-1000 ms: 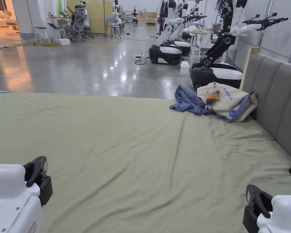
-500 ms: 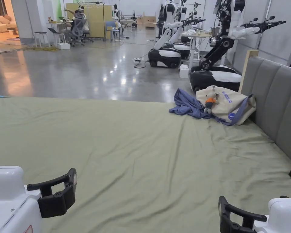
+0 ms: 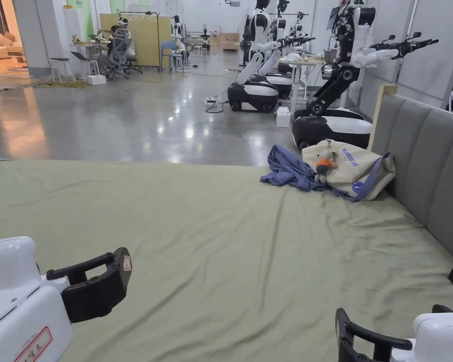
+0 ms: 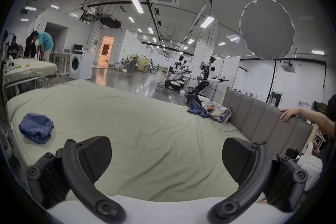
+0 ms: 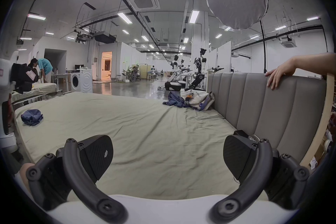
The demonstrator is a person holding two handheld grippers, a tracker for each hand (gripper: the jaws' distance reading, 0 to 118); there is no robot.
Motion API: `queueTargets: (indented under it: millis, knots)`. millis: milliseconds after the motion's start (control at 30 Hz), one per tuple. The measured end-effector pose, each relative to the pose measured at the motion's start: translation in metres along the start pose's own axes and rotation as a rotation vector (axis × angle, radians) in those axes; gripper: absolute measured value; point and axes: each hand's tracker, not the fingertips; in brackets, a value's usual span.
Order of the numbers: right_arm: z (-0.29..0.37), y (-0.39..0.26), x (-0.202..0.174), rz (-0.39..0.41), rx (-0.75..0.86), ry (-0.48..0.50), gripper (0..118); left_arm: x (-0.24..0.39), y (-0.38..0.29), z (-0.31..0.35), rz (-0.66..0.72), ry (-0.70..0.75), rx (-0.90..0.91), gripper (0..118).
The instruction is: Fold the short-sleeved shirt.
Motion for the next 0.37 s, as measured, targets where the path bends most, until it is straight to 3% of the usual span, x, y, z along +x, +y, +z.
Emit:
queueTargets:
  millis: [167,233,300,367]
  knots:
    - [0.0001,0.0009,0.0002,0.006,-0.002,0.006,118,0.0007,0.0001,0.0037,0.070,-0.073,-0.031,118]
    - [-0.0001,-0.0001,0.0022,0.000,0.002,0.010,118,0.0014,0.0027,0.0055,0.079,-0.014,0.017,118]
    - [-0.0002,0.0001,0.0033,0.001,0.004,0.010,118,0.0062,0.0035,0.0048,-0.009,0.030,0.049,118]
    - [-0.0002,0.0006,0.0035,-0.004,0.005,0.015,118,0.0085,0.0012,0.0076,0.031,0.070,0.071,118]
